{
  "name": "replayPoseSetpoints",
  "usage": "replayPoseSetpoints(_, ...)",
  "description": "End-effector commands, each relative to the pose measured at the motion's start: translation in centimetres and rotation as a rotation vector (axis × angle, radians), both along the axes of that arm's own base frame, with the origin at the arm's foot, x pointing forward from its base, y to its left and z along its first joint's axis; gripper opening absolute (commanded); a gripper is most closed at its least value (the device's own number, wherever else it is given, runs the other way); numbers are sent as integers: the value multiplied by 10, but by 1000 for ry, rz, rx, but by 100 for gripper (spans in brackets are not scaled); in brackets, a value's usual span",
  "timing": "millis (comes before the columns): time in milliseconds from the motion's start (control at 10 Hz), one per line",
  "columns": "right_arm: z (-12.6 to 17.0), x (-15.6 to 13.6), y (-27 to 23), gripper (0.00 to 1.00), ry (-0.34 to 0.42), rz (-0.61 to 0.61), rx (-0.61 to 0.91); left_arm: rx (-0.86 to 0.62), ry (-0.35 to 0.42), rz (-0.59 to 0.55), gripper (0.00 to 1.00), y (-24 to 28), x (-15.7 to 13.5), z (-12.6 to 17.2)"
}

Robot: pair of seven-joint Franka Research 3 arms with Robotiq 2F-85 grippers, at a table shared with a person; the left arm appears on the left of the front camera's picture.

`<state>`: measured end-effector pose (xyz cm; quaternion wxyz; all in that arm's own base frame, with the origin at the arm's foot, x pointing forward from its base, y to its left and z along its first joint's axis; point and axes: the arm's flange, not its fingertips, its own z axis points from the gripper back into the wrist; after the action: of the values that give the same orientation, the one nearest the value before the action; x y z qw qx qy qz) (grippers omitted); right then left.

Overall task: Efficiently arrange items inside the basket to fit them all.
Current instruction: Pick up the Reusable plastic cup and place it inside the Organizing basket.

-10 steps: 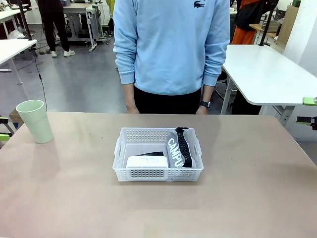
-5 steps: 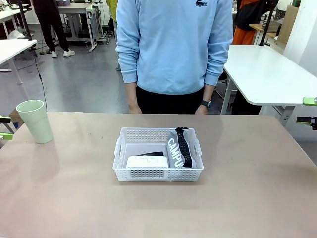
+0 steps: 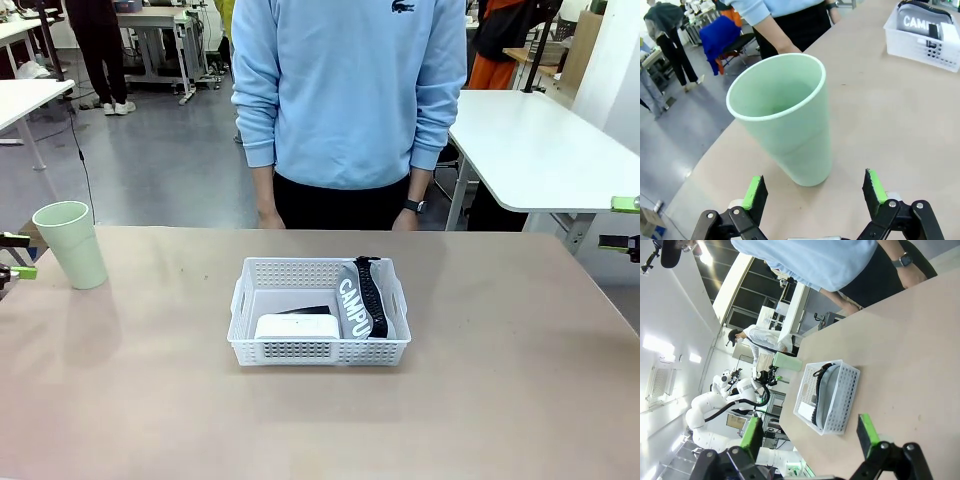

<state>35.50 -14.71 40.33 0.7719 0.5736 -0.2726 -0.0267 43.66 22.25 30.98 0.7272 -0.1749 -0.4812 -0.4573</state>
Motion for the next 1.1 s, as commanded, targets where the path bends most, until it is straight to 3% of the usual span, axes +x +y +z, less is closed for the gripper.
replayPoseSetpoints(0, 1, -3, -1, 100, -15, 11, -5, -11, 30, 20, 100, 0, 17, -11)
replayPoseSetpoints(600, 1, -3, -1, 100, -15, 11, -5, 47, 132, 100, 100, -28, 61, -46)
replayPoseSetpoints(1000, 1, -3, -1, 100, -15, 11, -5, 36, 134, 96, 100, -39, 69, -55)
